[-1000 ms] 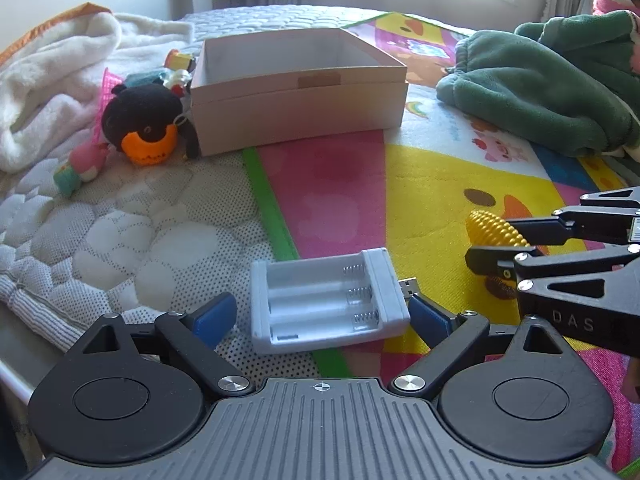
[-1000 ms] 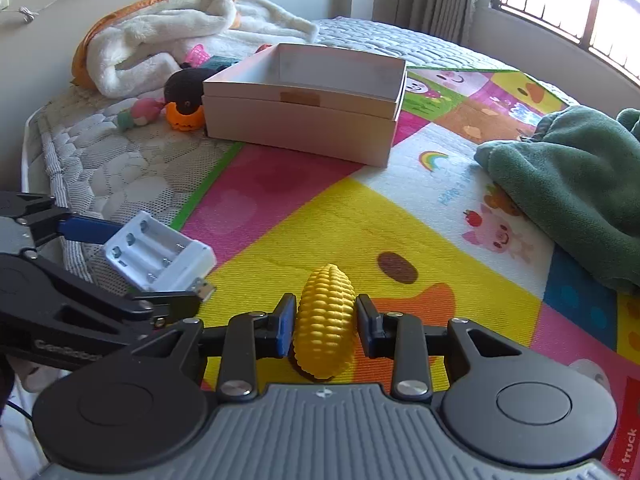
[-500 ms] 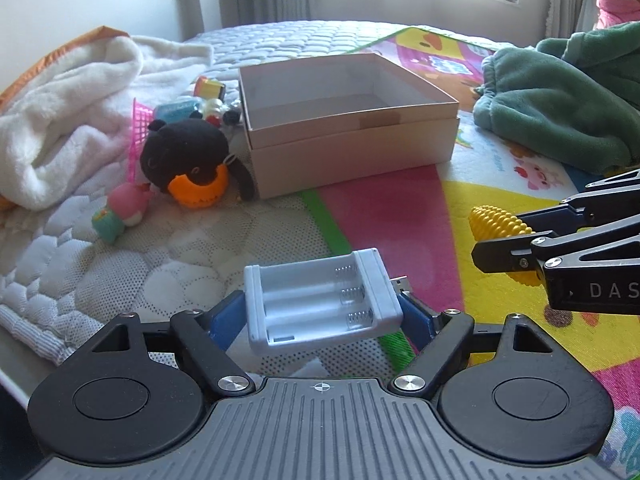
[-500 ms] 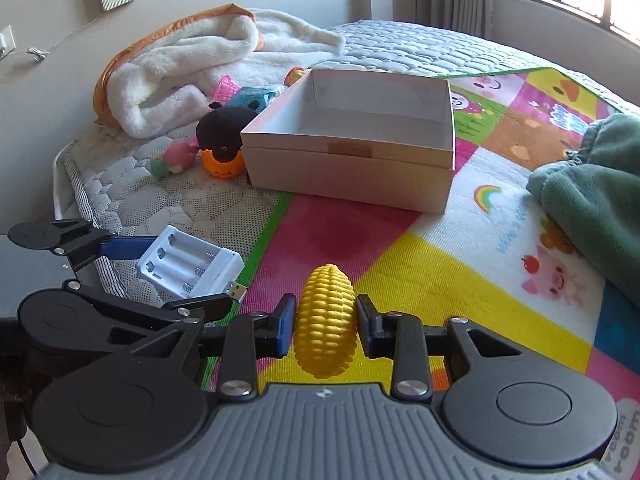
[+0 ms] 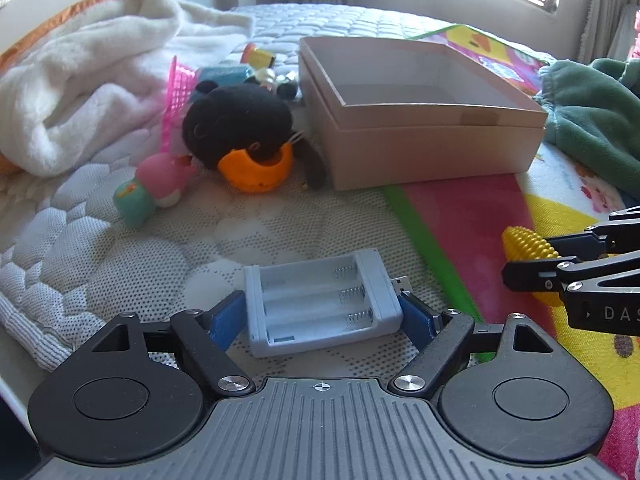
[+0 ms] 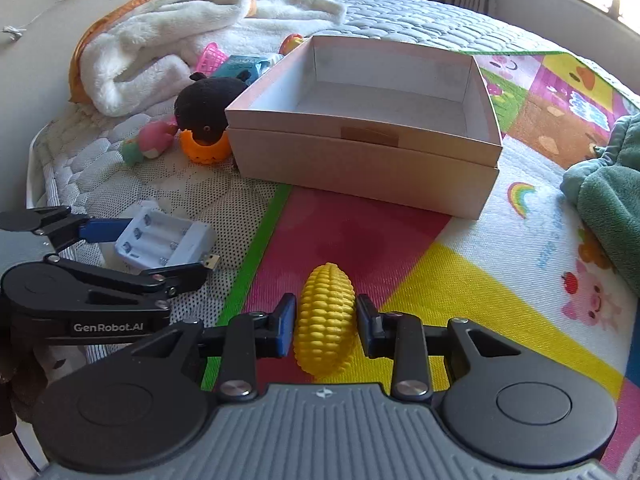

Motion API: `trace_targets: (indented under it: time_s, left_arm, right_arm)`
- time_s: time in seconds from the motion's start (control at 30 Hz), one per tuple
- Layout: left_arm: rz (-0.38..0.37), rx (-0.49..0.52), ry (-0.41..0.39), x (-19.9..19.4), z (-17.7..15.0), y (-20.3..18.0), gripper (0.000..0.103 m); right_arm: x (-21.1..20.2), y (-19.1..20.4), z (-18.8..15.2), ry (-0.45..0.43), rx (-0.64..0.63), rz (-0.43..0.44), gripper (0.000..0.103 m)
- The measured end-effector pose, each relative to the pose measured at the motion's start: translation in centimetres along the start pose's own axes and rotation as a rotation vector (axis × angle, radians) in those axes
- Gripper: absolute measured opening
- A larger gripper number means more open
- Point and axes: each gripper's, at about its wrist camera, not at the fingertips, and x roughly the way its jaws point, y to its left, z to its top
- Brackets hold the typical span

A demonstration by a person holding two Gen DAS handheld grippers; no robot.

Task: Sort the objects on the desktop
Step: 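Lift the charger with the left gripper while the right gripper holds the corn toy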

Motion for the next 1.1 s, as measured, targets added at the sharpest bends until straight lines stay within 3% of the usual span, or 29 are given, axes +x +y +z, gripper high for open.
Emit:
trace_targets:
  time_s: [0.23,0.33,0.5,0.63,0.67,0.9,1.1]
  left_arm:
    - [0.015,-0.022,0.039,0.0,-0.3,0.2,0.086]
    - [0.041,-0.045,0.043,0.0,-0.8,0.3,0.094]
    - [0.058,-0.065,0.051,0.4,-0.9,0.3,0.098]
    - [0.071,-0.077,0.059,0.1,-0.5,0.2,0.091]
    - [0.073,-0.073,0.054,-0.1,-0.5,0.1,0.082]
    - [0.032,-0.003,-0.011,-3.2,-0.6,-0.1,0.082]
    - [-0.013,-0.031,-0.082,-6.2,-0.5,1.0,0.082]
  right_arm:
    - [0.1,1.6,-0.7,-0.031,-0.027,-0.061,0.032]
    - [0.0,2.0,-1.3,-0.054,-0.025,-0.082,0.032]
    - [0.1,2.9,-2.3,-0.108,-0.051,-0.129,0.033]
    - [-0.3,3.3,-3.0,-0.143,-0.022,-0.156,0.030]
    - [-0.5,3.3,-3.1,-0.147,-0.009,-0.157,0.030]
    - [-3.7,4.3,-3.8,-0.153,0.005,-0.208,0.030]
    - [-9.8,4.9,-4.0,-0.134,0.097,-0.241,0.030]
